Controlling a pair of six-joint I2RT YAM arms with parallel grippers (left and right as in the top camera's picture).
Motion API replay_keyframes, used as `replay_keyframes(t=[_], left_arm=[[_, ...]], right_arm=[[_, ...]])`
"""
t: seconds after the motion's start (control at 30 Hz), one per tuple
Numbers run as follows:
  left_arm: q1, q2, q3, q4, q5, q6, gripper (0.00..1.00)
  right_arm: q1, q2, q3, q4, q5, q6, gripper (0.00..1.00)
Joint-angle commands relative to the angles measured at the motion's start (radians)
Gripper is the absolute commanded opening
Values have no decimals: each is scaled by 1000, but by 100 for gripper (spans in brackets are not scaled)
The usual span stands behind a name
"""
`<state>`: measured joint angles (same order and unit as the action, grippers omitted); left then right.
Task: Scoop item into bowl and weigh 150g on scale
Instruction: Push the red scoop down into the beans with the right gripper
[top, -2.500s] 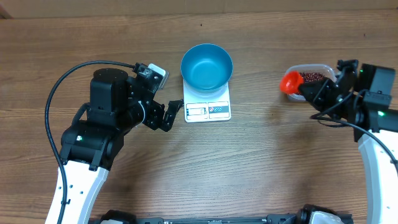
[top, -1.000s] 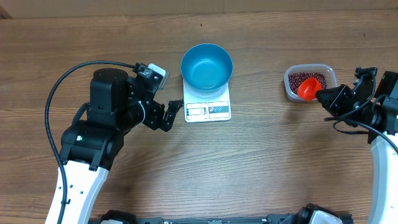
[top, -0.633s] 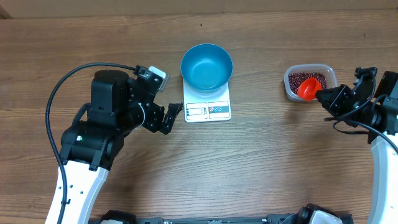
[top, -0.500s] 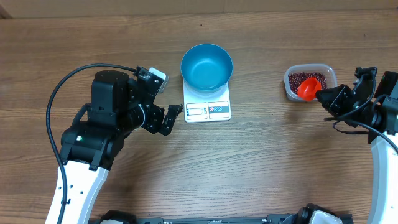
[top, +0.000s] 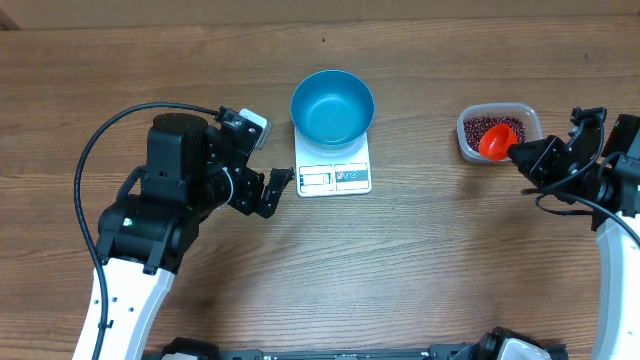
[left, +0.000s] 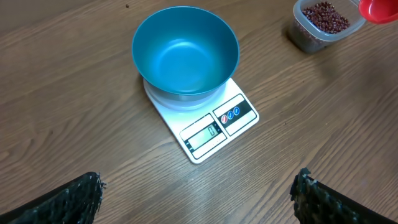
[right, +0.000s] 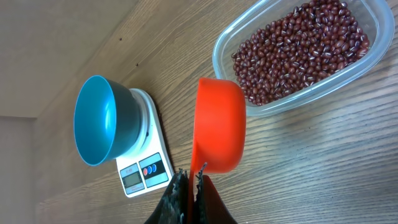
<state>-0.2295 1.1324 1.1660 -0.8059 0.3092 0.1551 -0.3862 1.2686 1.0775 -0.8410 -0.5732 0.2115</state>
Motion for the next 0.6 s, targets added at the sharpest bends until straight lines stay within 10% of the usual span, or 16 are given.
replay_keyframes(t=[0.0, 0.57], left_arm=[[-6, -6, 18, -2, -4, -18, 100], [-6, -6, 18, -2, -3, -18, 100]], right_arm=[[-2, -23, 18, -3, -12, -8, 4], [0, -23, 50, -58, 52, -64, 4]])
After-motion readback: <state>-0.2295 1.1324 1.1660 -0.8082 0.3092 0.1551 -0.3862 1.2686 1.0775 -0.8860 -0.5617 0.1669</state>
